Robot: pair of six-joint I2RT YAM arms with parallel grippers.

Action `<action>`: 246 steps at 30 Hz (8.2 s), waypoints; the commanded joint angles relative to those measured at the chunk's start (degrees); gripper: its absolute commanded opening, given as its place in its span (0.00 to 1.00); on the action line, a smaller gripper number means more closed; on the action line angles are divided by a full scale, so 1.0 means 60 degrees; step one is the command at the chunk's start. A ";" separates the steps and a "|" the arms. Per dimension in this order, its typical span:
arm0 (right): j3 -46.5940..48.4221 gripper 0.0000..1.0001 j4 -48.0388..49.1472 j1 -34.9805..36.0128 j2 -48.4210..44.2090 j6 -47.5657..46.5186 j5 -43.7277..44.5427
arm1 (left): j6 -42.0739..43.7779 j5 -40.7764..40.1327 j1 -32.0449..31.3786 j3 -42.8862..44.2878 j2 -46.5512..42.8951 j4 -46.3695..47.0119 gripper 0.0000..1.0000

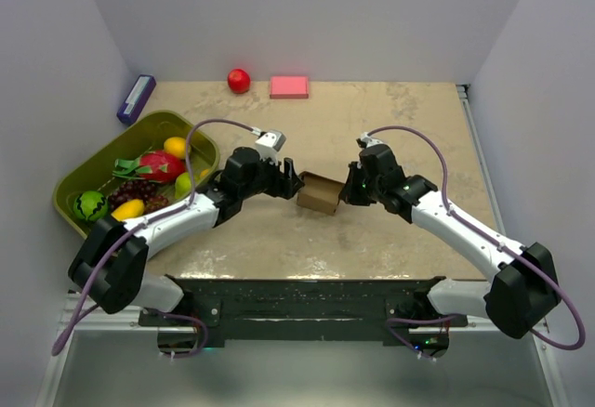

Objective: Fold the paper box

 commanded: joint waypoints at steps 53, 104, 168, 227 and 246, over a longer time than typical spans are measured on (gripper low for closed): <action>0.0542 0.00 0.0540 -0.0525 0.0120 0.0922 -0.0430 | 0.0615 0.1116 0.0098 0.0019 0.2628 0.2421 0.38; -0.0088 0.00 -0.0148 -0.0701 0.0032 0.0131 0.0010 | 0.0468 0.0750 0.0025 -0.0171 0.0798 0.1894 0.73; 0.1156 0.50 -0.1293 0.0132 -0.1432 -0.0557 0.2089 | 0.0674 0.0075 -0.0810 0.1308 0.1559 0.0121 0.04; 0.0117 0.15 -0.0265 0.1936 0.1907 -0.0367 0.3408 | 0.0000 0.0661 -0.1074 0.1367 0.1237 0.0414 0.00; 0.0132 0.15 -0.0309 0.1936 0.1863 -0.0367 0.3408 | 0.0410 -0.0012 -0.1176 0.0606 0.1471 -0.0157 0.00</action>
